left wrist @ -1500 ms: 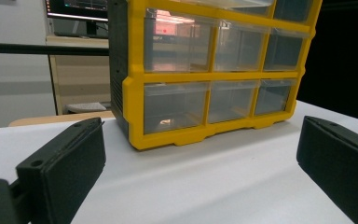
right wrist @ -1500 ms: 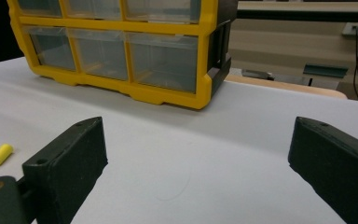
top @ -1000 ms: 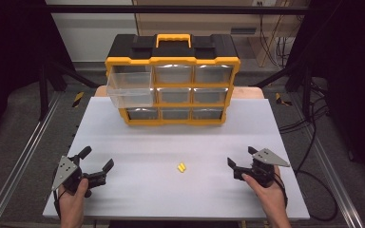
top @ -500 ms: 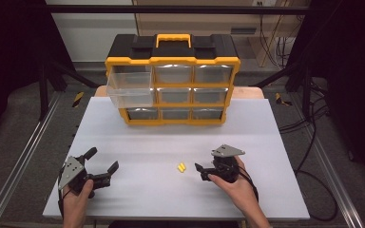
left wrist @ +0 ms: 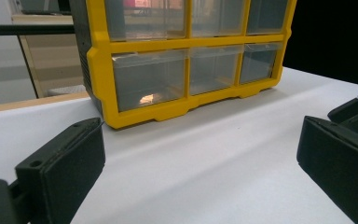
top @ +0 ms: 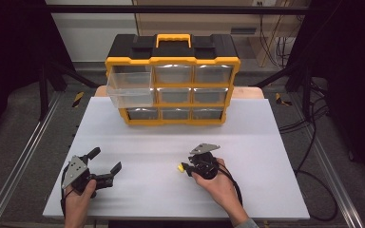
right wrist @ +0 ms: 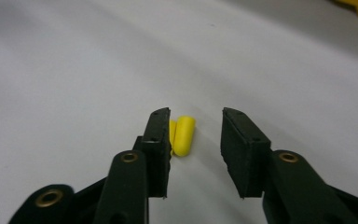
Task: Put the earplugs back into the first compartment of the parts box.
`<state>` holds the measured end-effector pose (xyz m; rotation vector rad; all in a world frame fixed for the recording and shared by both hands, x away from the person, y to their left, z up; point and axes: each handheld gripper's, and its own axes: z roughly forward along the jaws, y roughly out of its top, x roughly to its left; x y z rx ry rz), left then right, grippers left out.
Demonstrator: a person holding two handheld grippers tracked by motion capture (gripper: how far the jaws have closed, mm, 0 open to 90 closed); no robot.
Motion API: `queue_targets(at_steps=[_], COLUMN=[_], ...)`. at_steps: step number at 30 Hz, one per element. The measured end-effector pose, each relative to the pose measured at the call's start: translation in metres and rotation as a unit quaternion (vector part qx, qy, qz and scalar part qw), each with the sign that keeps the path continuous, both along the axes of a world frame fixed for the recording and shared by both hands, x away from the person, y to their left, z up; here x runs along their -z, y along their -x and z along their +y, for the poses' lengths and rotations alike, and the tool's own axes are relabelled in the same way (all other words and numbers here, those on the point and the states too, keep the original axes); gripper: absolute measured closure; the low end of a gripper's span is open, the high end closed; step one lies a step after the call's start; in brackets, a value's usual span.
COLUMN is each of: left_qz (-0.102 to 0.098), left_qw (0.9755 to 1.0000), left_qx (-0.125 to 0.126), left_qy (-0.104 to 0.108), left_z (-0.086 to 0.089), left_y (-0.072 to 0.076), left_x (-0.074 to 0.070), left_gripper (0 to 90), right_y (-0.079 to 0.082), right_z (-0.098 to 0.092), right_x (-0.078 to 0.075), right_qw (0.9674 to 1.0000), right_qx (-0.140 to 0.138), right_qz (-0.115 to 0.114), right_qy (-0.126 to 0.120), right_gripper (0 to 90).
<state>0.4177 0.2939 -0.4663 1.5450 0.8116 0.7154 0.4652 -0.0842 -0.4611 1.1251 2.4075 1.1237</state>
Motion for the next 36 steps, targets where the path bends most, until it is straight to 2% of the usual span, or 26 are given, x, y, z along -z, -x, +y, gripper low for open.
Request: queue_targets(at_steps=[3, 7, 11, 13, 18, 20, 21, 26, 30, 32, 33, 34, 35, 36], left_qz=[0.000, 0.001, 0.002, 0.003, 0.005, 0.004, 0.004, 0.001, 0.002, 0.001, 0.001, 0.001, 0.001, 0.001], left_qw=[1.0000, 0.9999, 0.9999, 1.0000, 0.9999, 1.0000, 1.0000, 1.0000, 1.0000, 1.0000, 1.0000, 1.0000, 1.0000, 1.0000], left_qx=[0.004, 0.007, 0.008, 0.007, 0.007, 0.006, 0.006, 0.005, 0.003, 0.002, 0.002, 0.001, 0.001, 0.001], left_qy=[-0.003, -0.007, -0.006, -0.005, -0.007, -0.002, -0.001, -0.005, -0.006, -0.005, -0.005, -0.005, -0.004, -0.004], left_z=[-0.002, -0.004, -0.004, -0.003, -0.002, -0.002, -0.002, -0.004, -0.003, -0.003, -0.003, -0.002, -0.002, -0.002], left_y=[0.000, 0.000, 0.000, -0.001, 0.000, 0.000, -0.001, -0.002, -0.001, -0.001, -0.001, -0.001, -0.001, -0.001], left_x=[0.000, 0.000, 0.000, 0.001, 0.001, 0.001, 0.001, 0.000, 0.001, 0.000, 0.000, 0.000, 0.000, 0.000], left_gripper=[0.6, 0.6, 0.6, 0.6, 0.6, 0.7, 0.7, 0.7, 0.7, 0.7, 0.7, 0.7, 0.7, 0.7], right_y=[-0.003, -0.007, -0.010, -0.011, -0.013, -0.013, -0.013, -0.013, -0.013, -0.013, -0.013, -0.013, -0.013, -0.013], right_z=[0.005, 0.008, 0.009, 0.010, 0.012, 0.013, 0.012, 0.010, 0.000, -0.002, -0.006, -0.006, -0.006, -0.006], right_x=[0.004, 0.009, 0.012, 0.014, 0.016, 0.017, 0.017, 0.015, 0.003, -0.001, -0.012, -0.012, -0.026, -0.026], right_qw=[0.9999, 0.9997, 0.9996, 0.9989, 0.9986, 0.9984, 0.9987, 0.9991, 0.9994, 0.9992, 0.9985, 0.9985, 0.9973, 0.9973], right_qx=[-0.001, -0.005, -0.004, -0.003, 0.004, 0.007, 0.004, 0.000, 0.010, 0.012, 0.013, 0.013, 0.015, 0.015], right_qz=[0.014, 0.024, 0.030, 0.045, 0.051, 0.054, 0.049, 0.039, 0.014, 0.010, -0.013, -0.013, -0.031, -0.031], right_qy=[0.002, 0.000, 0.000, -0.014, -0.016, -0.015, -0.014, -0.014, -0.031, -0.035, -0.052, -0.052, -0.065, -0.065], right_gripper=[71.6, 76.5, 78.4, 79.7, 77.8, 79.9, 82.4, 83.1, 82.7, 82.7, 82.7, 82.7, 82.7, 82.7])
